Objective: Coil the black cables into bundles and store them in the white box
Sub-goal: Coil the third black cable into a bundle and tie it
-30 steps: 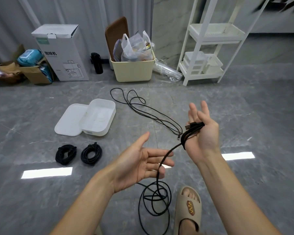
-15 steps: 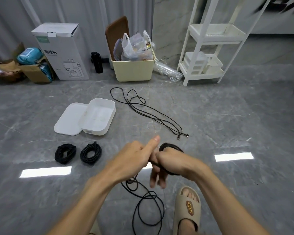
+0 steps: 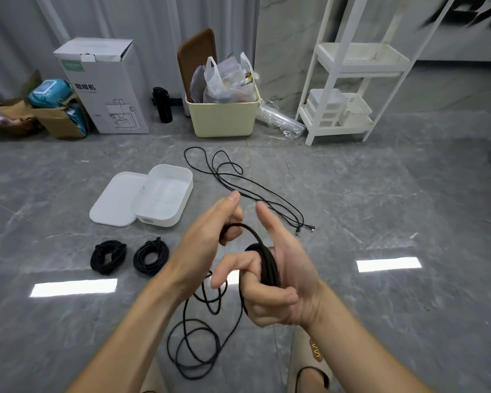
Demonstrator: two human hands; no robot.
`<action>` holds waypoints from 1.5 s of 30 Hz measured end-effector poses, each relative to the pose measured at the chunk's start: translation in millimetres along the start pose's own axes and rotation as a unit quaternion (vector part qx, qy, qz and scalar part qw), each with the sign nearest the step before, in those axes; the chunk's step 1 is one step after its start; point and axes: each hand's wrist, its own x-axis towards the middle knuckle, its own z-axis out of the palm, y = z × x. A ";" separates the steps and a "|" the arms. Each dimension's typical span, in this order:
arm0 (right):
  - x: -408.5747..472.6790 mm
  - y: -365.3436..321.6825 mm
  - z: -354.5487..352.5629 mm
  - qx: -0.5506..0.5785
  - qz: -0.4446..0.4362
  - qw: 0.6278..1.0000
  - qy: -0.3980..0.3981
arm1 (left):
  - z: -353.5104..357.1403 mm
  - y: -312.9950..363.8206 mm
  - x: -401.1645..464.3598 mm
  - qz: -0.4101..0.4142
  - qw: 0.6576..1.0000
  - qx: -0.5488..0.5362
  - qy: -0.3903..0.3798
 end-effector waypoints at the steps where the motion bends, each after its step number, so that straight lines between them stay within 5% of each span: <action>1: 2.4 0.6 1.7 0.002 -0.013 1.000 -0.024 | 0.9 -3.0 -1.1 -0.004 1.000 0.003 -0.018; 5: 11.5 3.9 10.6 -0.045 -0.142 0.989 0.027 | 15.6 -7.5 -8.2 -0.083 0.992 -0.061 -0.077; 11: 6.9 -6.1 17.7 0.104 -0.297 0.944 0.101 | 22.7 -22.4 -11.7 -0.099 0.984 -0.093 -0.112; 13: 4.3 -8.7 17.3 0.111 -0.324 0.932 0.120 | 13.7 -26.3 -17.3 -0.127 0.964 -0.223 -0.069; 16: 5.7 -11.6 16.2 0.093 -0.380 0.907 0.158 | 27.1 -22.9 -8.5 -0.099 0.982 -0.105 -0.118; 25: -5.4 -28.5 16.3 0.028 -0.480 0.820 0.311 | 23.5 -32.2 -4.2 -0.224 0.943 -0.155 -0.190; 34: -9.7 -30.3 12.3 -0.144 -0.465 0.757 0.437 | 24.2 -29.0 -4.6 -0.249 0.935 -0.148 -0.204; 40: -7.8 -27.9 9.4 -0.324 -0.415 0.674 0.518 | 22.7 -26.8 -7.3 -0.272 0.931 -0.142 -0.197; 45: -15.2 -25.6 4.7 -0.492 -0.311 0.565 0.586 | 17.9 -22.8 -8.6 -0.283 0.929 -0.124 -0.204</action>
